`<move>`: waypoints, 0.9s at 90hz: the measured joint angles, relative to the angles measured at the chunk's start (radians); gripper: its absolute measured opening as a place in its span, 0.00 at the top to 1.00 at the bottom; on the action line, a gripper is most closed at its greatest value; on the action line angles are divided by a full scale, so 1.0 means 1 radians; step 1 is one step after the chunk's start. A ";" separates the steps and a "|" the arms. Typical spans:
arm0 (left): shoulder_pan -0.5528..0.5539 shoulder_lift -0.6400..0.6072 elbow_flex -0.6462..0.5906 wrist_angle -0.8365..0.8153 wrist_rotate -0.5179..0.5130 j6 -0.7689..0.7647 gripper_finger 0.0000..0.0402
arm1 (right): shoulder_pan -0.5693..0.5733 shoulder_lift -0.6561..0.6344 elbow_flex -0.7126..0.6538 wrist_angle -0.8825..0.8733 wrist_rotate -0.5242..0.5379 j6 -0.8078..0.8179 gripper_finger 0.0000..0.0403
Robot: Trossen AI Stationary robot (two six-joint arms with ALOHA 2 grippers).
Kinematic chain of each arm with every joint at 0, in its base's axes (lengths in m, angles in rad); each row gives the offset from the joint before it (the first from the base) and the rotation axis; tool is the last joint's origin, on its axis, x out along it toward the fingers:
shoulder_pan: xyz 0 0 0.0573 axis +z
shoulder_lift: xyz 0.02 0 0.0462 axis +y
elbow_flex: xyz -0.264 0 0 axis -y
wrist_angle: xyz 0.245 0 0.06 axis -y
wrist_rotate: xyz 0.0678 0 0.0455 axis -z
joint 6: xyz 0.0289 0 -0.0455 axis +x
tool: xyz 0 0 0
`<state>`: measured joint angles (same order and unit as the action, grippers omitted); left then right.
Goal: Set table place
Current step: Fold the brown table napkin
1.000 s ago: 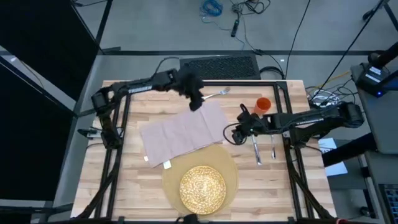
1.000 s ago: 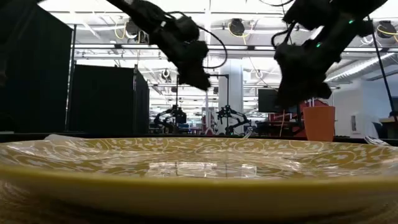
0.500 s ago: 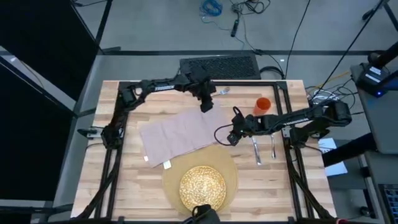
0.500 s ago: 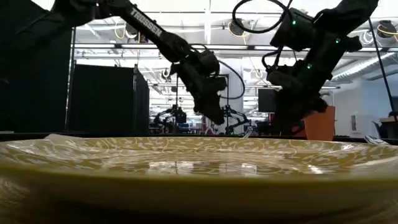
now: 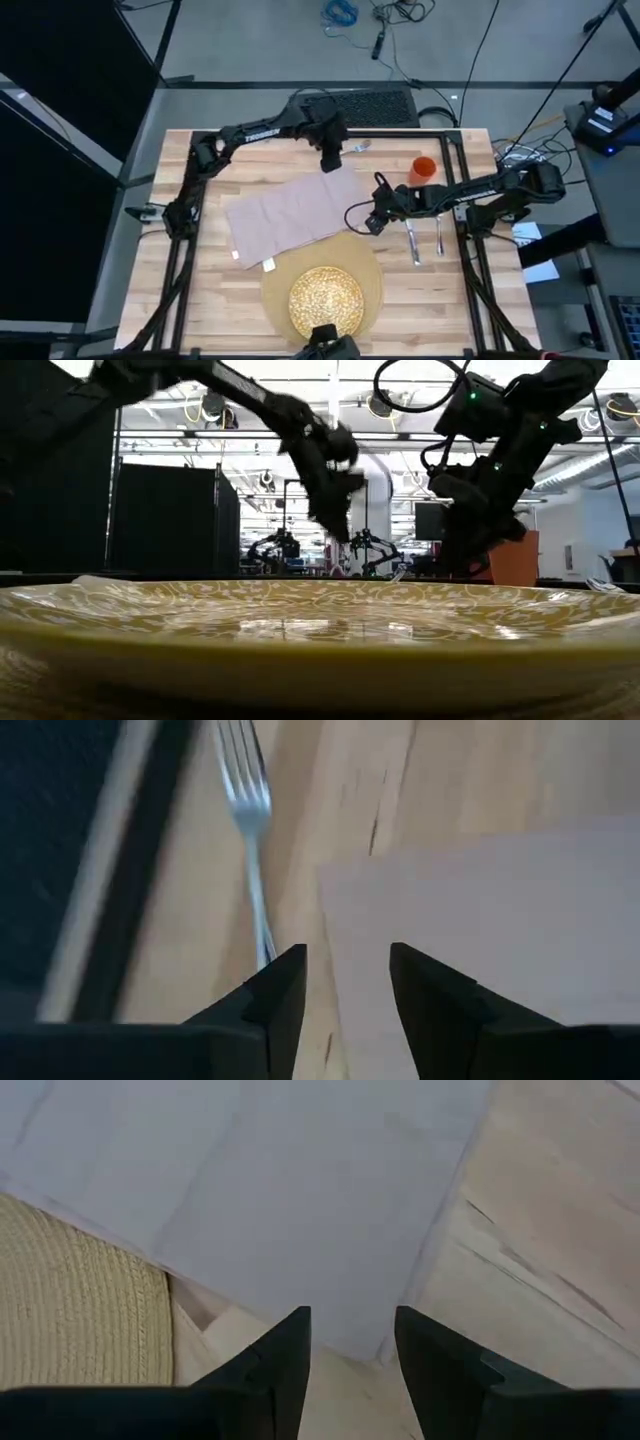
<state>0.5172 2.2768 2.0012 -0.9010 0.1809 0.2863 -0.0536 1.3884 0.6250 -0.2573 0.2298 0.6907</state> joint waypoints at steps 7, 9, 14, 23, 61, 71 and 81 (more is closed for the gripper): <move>-0.003 0.041 0.054 -0.054 0.001 0.000 0.67 | 0.000 0.000 0.000 0.001 0.000 -0.010 0.67; -0.003 0.050 0.070 -0.070 0.001 0.000 0.67 | 0.000 0.000 0.000 0.001 0.000 -0.013 0.67; -0.004 0.072 0.102 -0.106 -0.002 0.000 0.67 | 0.000 0.000 0.000 0.001 0.000 -0.020 0.67; -0.005 0.101 0.119 -0.113 -0.018 0.000 0.67 | 0.000 0.000 0.000 0.001 0.000 -0.026 0.67; -0.007 0.091 0.128 -0.160 0.004 -0.034 0.67 | 0.000 0.000 0.000 0.008 0.001 -0.053 0.67; -0.007 0.109 0.128 -0.181 0.010 -0.044 0.67 | 0.000 0.000 0.000 0.008 0.001 -0.052 0.67; -0.004 0.115 0.129 -0.192 0.009 -0.046 0.67 | 0.001 0.000 0.000 0.003 0.000 -0.046 0.67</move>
<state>0.5129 2.3922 2.1298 -1.0930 0.1894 0.2403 -0.0528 1.3884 0.6250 -0.2546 0.2298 0.6449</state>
